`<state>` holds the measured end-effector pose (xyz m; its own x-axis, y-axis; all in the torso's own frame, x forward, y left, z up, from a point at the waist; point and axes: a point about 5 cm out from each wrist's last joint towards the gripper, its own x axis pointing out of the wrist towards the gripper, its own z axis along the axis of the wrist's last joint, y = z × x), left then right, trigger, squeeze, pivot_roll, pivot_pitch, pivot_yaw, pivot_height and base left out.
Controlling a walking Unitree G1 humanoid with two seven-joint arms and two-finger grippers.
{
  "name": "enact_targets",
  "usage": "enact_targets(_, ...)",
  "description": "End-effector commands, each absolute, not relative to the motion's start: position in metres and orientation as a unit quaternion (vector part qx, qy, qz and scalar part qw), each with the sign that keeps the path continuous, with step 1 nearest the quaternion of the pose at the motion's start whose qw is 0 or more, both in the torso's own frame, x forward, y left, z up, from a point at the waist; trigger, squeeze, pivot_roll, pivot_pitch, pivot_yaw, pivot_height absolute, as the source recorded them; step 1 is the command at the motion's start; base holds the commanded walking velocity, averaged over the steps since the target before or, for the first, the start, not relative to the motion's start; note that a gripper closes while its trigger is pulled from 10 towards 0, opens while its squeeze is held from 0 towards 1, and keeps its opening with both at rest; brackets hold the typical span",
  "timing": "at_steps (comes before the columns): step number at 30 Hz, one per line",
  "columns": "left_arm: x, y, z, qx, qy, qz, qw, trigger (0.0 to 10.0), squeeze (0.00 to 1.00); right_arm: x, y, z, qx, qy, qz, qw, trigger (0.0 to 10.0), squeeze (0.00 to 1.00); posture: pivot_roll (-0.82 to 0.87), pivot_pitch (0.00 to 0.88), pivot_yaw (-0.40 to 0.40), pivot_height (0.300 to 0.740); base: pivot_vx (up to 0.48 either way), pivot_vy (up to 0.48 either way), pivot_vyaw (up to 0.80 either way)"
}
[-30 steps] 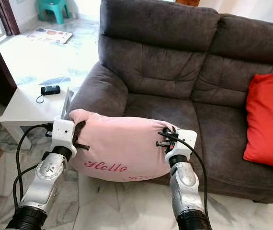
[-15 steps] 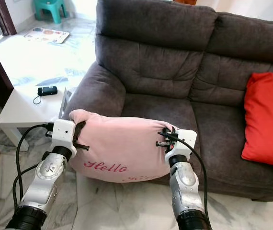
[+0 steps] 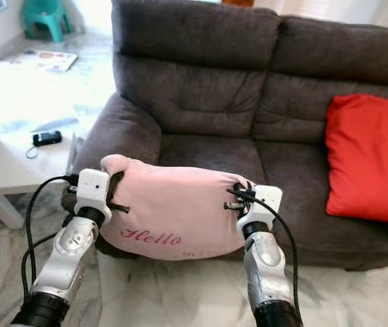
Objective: Move the pillow to the sofa from floor
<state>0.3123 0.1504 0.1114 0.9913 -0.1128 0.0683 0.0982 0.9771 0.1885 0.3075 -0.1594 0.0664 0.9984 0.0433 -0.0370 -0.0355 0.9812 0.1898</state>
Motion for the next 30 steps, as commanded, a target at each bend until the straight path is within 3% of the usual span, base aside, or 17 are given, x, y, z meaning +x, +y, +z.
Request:
enact_targets(1, 0.3136, 0.1502, 0.1227, 0.097, -0.066, -0.049, 0.992, 10.0, 0.0, 0.3135, -0.1696, 0.0848, 0.092, -0.022, 0.003, 0.995, 10.0, 0.0, 0.12, 0.0, -0.114, 0.74, 0.0, 0.0, -0.68)
enact_targets(30, 0.309, 0.1573, 0.1238, 0.081, -0.07, -0.025, 0.994, 10.0, 0.0, 0.3135, -0.1665, 0.088, 0.087, -0.028, 0.019, 0.996, 10.0, 0.0, 0.12, 0.0, -0.125, 0.74, 0.0, 0.0, -0.02)
